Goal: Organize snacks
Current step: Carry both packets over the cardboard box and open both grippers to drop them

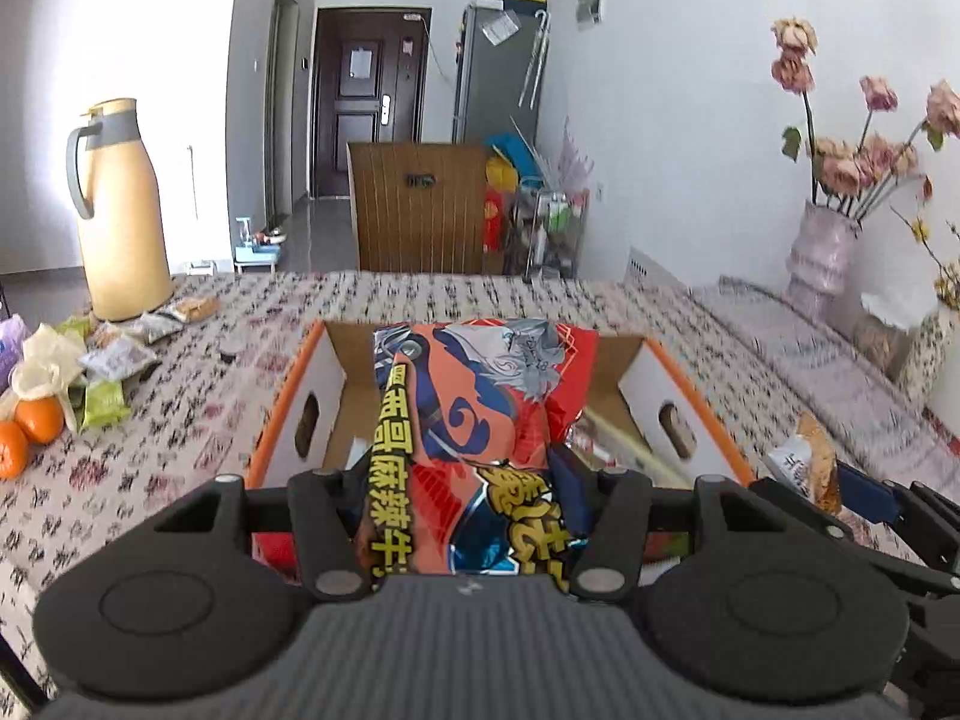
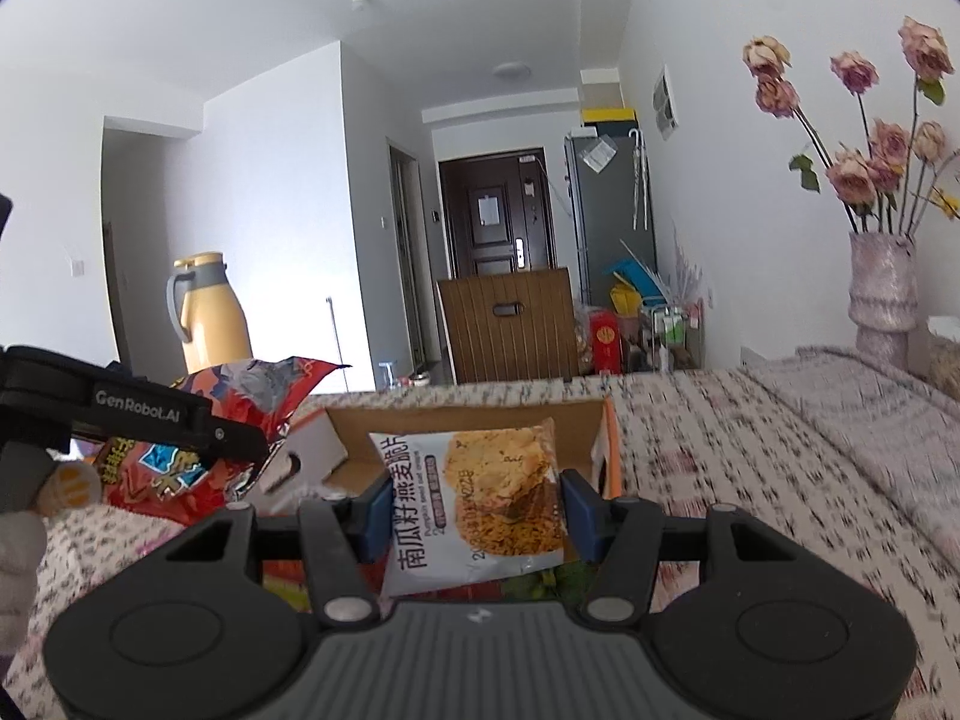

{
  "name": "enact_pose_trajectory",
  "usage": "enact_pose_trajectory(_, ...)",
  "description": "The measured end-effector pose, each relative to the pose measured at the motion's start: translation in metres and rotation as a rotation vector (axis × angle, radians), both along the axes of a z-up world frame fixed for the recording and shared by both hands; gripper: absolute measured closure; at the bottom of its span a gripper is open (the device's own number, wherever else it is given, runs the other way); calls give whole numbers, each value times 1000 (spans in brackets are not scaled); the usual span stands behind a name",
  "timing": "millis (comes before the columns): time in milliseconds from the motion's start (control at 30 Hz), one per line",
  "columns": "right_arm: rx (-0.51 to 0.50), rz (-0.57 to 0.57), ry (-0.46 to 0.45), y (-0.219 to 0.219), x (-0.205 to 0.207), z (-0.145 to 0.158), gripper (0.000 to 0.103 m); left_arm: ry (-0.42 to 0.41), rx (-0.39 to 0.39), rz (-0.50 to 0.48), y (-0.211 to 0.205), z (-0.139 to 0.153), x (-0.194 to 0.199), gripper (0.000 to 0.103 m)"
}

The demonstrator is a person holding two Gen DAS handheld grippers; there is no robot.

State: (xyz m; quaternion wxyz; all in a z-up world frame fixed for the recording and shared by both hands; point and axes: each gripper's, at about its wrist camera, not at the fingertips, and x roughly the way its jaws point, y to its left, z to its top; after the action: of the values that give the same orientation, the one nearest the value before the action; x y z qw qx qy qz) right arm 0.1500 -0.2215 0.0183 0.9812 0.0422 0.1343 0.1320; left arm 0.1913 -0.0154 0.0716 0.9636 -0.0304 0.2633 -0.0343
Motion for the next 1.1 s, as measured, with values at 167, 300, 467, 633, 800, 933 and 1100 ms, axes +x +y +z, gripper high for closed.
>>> enact_pose_trajectory(167, -16, -9, -17, 10, 31, 8, 47, -10, 1, 11, 1, 2, 22, 47)
enact_pose_trajectory(300, -20, -20, 4, 16, 60, 9, 47, -9, 4, 18, 0, -1, 43, 47)
enact_pose_trajectory(467, -47, -45, 55, 26, 93, 3, 47, 9, 13, 39, 4, -11, 70, 47)
enact_pose_trajectory(633, -74, -48, 107, 35, 115, -11, 47, 38, 10, 64, 12, -30, 92, 47)
enact_pose_trajectory(800, -71, -26, 141, 36, 121, -24, 47, 79, 3, 64, 18, -48, 107, 47)
enact_pose_trajectory(933, -78, -13, 162, 38, 123, -30, 42, 97, -8, 66, 23, -56, 108, 46)
enact_pose_trajectory(1100, -74, -23, 170, 35, 124, -32, 30, 68, -19, 60, 24, -54, 100, 23)
